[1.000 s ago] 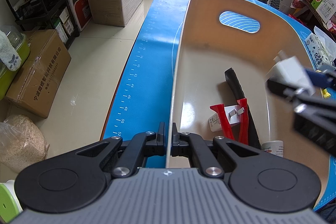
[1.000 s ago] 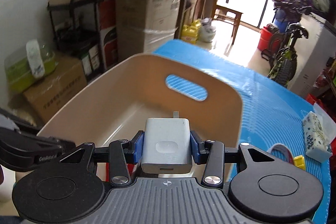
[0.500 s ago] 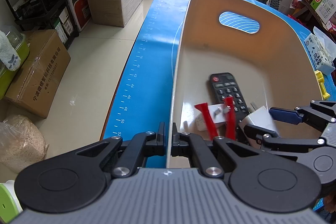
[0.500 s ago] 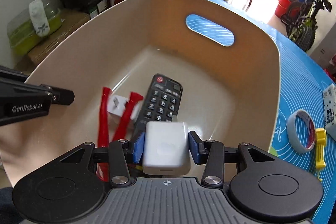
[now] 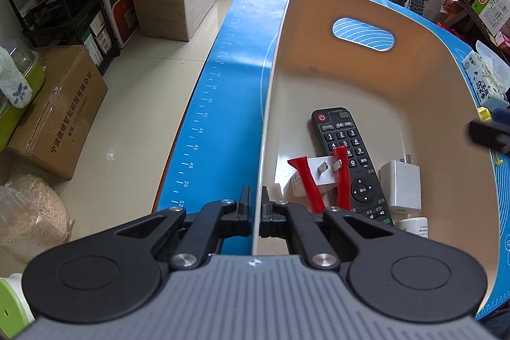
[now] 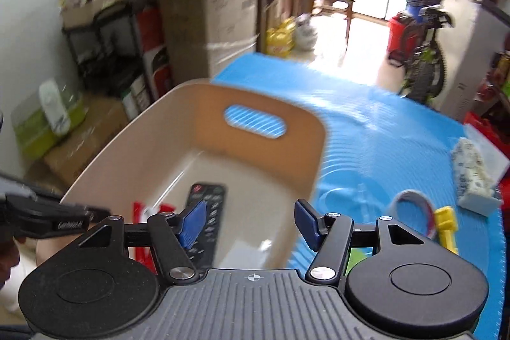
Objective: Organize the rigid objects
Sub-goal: 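Carry the power bank into the basket and open the right tool, then grasp the green round tin with the right tool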
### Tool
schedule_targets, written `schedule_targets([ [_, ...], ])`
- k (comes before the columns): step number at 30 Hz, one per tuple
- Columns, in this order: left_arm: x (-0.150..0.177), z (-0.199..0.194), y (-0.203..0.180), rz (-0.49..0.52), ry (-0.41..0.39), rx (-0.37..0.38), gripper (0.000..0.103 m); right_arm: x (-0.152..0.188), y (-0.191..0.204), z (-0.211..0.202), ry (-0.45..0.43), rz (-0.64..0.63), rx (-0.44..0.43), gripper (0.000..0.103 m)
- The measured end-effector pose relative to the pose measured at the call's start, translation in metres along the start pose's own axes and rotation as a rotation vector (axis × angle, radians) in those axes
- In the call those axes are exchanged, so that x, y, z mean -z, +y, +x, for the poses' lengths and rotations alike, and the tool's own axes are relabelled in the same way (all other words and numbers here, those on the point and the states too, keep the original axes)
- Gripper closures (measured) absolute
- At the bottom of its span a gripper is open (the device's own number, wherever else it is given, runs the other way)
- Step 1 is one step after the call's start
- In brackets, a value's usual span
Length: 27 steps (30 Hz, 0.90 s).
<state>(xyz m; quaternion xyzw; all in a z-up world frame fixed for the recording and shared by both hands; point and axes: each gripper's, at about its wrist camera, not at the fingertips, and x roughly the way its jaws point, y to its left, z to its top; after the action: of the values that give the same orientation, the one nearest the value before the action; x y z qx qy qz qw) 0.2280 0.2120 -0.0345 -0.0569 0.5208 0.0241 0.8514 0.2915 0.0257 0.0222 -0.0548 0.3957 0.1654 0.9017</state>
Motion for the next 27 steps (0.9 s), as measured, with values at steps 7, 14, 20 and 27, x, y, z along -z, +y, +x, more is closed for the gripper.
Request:
schedule_targets([
  [7,0.0,0.0,0.0,-0.001,0.0,0.001,0.099,0.009,-0.054,-0.011,-0.028,0.078,0.111,0.031],
  [14,-0.001,-0.001,0.0,-0.002,0.0,0.0,0.099,0.043,-0.097,0.009,0.044,0.134,0.18,0.031],
  [20,-0.001,-0.001,0.001,-0.001,0.001,-0.002,0.098,0.069,-0.103,0.049,0.132,0.154,0.166,0.031],
  [27,-0.001,0.0,0.002,0.0,0.0,-0.003,0.099,0.083,-0.099,0.081,0.163,0.171,0.133,0.031],
])
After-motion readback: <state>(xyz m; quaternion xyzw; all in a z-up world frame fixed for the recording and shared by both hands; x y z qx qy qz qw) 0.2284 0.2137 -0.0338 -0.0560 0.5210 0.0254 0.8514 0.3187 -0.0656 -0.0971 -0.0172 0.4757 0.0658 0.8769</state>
